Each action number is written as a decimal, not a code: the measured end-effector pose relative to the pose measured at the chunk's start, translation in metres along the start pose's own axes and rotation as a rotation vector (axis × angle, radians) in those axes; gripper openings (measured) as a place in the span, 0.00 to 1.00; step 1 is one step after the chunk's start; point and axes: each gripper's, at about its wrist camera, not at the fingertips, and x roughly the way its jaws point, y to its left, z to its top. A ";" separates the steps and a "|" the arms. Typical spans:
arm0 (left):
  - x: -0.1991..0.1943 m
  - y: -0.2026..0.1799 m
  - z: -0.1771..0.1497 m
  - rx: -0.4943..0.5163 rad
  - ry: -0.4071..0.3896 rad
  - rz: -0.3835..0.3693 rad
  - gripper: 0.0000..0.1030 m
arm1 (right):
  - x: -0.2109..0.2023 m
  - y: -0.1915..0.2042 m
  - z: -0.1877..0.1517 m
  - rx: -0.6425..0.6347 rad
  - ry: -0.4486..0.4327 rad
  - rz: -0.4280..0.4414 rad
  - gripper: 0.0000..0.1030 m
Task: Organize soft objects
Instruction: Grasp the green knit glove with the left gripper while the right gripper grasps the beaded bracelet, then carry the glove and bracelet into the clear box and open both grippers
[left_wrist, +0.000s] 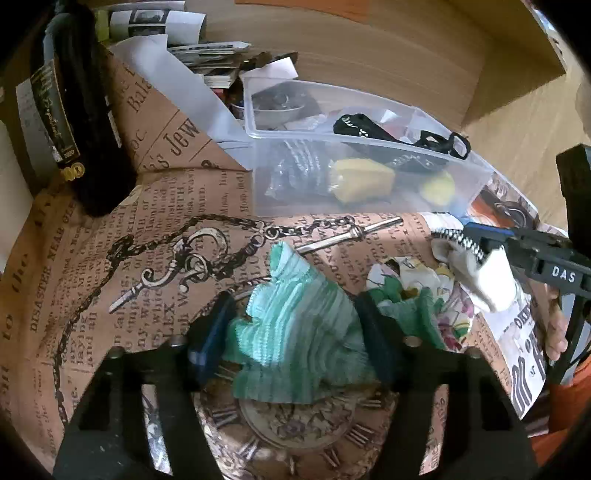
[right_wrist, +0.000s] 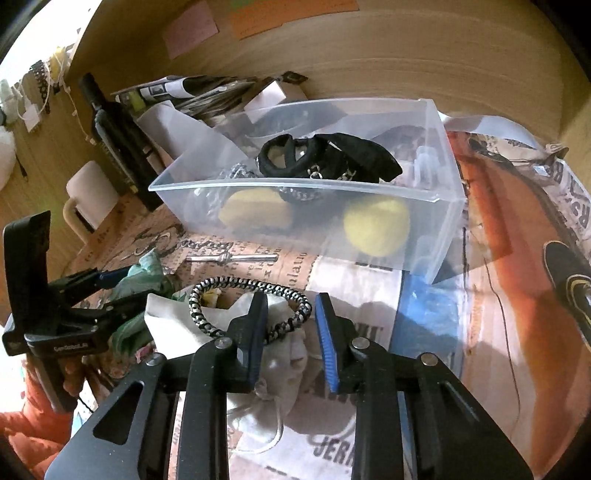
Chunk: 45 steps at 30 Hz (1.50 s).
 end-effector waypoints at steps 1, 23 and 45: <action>-0.001 -0.001 -0.001 0.000 -0.001 -0.007 0.52 | 0.000 -0.001 0.001 0.004 0.007 0.007 0.24; -0.057 -0.003 0.032 0.040 -0.198 0.044 0.28 | -0.040 0.012 0.014 -0.050 -0.165 -0.032 0.07; -0.049 -0.013 0.124 0.056 -0.349 0.024 0.29 | -0.074 0.001 0.083 -0.066 -0.418 -0.187 0.07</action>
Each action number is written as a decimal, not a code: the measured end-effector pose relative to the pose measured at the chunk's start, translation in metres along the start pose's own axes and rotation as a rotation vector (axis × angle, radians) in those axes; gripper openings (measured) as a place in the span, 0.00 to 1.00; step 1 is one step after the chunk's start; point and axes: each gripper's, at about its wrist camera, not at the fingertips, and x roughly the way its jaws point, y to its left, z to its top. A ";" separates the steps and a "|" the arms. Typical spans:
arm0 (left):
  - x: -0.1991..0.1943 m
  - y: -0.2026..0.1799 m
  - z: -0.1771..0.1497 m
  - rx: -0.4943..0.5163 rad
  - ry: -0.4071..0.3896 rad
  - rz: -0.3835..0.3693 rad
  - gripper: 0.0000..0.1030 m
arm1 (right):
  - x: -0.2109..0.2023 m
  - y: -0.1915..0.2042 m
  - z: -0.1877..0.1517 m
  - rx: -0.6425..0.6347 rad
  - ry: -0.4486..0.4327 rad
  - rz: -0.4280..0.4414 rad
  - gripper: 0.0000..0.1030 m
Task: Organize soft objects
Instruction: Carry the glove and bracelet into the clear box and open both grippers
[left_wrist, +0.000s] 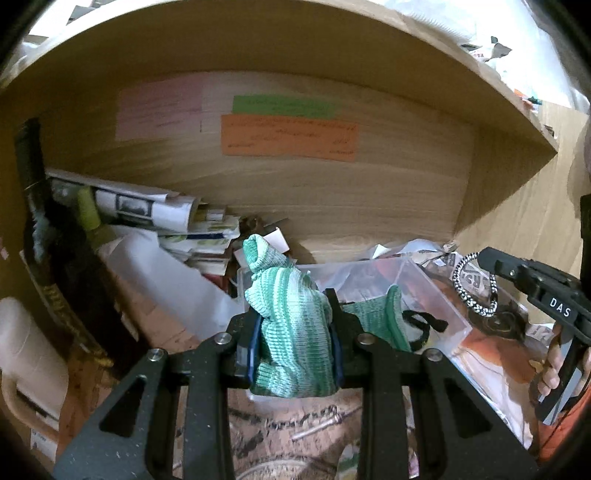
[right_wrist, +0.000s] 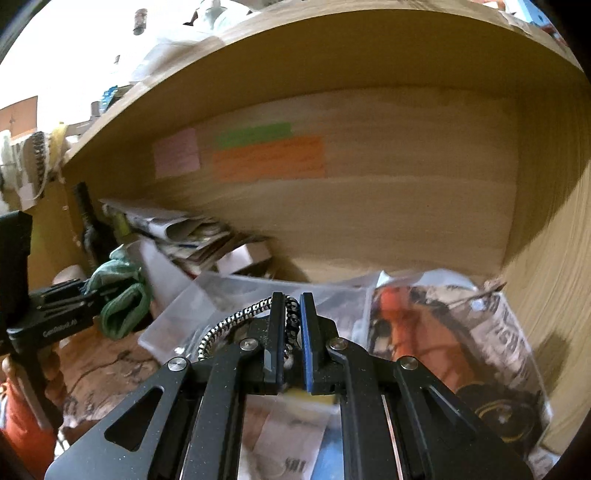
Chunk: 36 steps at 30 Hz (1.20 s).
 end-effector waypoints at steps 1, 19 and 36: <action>0.005 -0.001 0.001 0.003 0.003 0.000 0.29 | 0.004 -0.001 0.001 -0.002 0.001 -0.006 0.07; 0.092 -0.023 -0.019 0.090 0.166 0.032 0.29 | 0.091 -0.014 -0.017 -0.036 0.197 -0.102 0.07; 0.070 -0.024 -0.017 0.084 0.159 0.020 0.64 | 0.066 -0.003 -0.009 -0.108 0.162 -0.128 0.59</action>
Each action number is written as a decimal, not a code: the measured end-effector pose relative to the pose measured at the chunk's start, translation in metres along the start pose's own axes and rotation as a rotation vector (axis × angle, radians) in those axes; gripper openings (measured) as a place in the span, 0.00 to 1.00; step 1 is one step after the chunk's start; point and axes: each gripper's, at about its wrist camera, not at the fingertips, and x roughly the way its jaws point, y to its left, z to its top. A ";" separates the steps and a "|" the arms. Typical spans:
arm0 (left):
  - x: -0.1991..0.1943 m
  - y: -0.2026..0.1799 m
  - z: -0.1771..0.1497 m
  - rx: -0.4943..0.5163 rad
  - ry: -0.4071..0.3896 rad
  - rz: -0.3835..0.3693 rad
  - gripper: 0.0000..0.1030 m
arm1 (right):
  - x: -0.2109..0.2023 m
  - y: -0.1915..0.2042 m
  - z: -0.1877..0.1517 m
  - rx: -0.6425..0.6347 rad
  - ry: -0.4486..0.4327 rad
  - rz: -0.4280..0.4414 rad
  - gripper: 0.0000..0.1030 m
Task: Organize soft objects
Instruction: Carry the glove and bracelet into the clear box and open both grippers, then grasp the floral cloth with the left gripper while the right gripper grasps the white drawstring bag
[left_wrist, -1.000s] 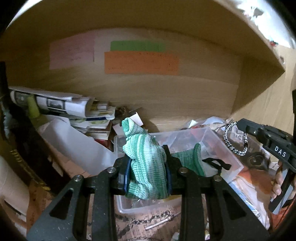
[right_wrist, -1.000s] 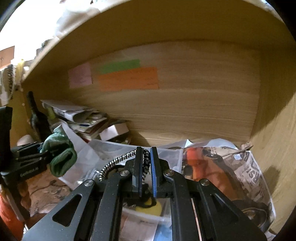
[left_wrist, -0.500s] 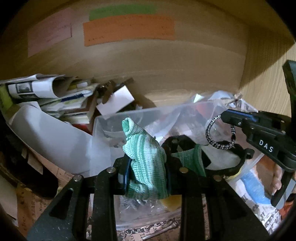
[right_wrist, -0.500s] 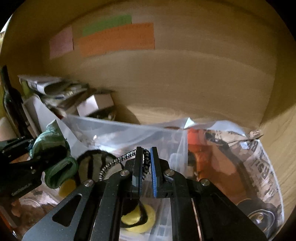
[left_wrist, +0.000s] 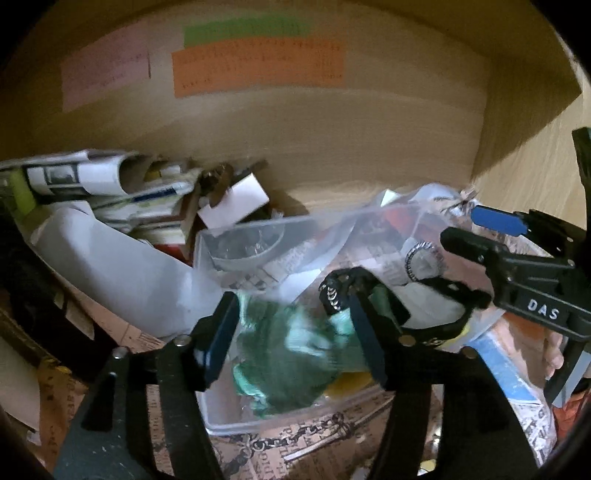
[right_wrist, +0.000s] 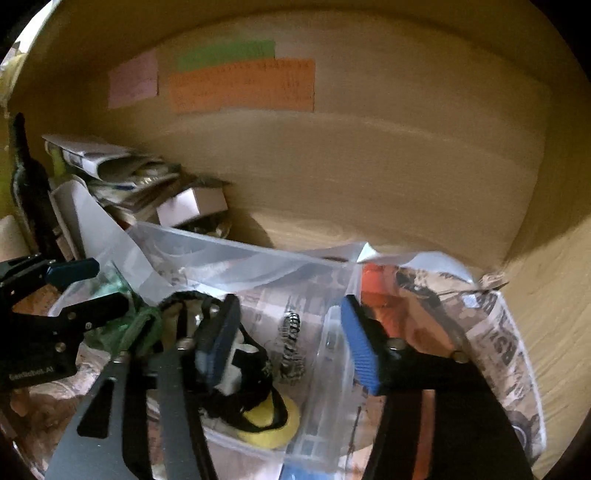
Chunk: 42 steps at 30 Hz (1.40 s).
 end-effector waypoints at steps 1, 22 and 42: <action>-0.005 0.000 0.001 -0.001 -0.010 -0.001 0.66 | -0.005 0.000 0.001 0.000 -0.012 0.002 0.61; -0.083 0.001 -0.045 -0.015 -0.033 -0.034 1.00 | -0.088 0.029 -0.050 -0.004 -0.062 0.121 1.00; -0.065 -0.022 -0.123 -0.025 0.184 -0.092 1.00 | -0.057 0.046 -0.123 0.099 0.193 0.253 0.68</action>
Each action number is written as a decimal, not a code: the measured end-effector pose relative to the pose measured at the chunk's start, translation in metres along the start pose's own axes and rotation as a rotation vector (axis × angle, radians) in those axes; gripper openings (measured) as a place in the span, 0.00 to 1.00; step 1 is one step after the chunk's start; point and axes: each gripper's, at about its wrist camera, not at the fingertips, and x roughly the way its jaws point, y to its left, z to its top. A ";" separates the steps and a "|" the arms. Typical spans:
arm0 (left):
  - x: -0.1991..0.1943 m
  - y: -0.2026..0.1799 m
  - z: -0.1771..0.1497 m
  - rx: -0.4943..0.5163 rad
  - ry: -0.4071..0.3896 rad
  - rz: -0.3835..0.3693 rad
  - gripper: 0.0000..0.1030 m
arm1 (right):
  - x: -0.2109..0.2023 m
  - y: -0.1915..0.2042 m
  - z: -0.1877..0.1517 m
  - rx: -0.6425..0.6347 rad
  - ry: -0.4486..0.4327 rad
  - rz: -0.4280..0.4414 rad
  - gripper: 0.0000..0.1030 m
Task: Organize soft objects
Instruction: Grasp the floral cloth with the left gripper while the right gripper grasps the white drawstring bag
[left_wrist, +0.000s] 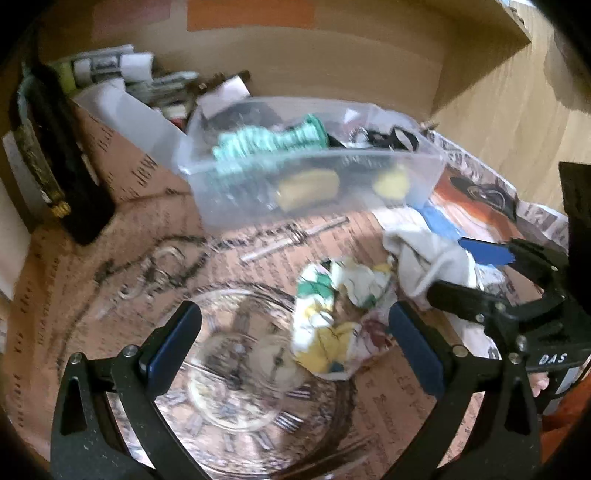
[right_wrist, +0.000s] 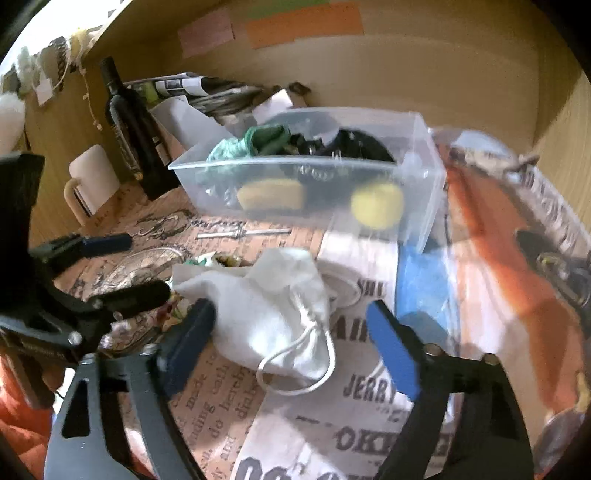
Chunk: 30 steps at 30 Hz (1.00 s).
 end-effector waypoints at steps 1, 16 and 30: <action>0.003 -0.003 -0.002 0.004 0.014 -0.010 1.00 | 0.001 0.000 -0.001 -0.002 0.011 0.004 0.63; 0.024 -0.023 0.000 0.029 0.018 -0.020 0.68 | -0.025 -0.010 0.002 0.002 -0.074 -0.052 0.26; -0.009 -0.010 0.029 0.008 -0.090 -0.039 0.19 | -0.050 -0.012 0.035 -0.002 -0.217 -0.050 0.26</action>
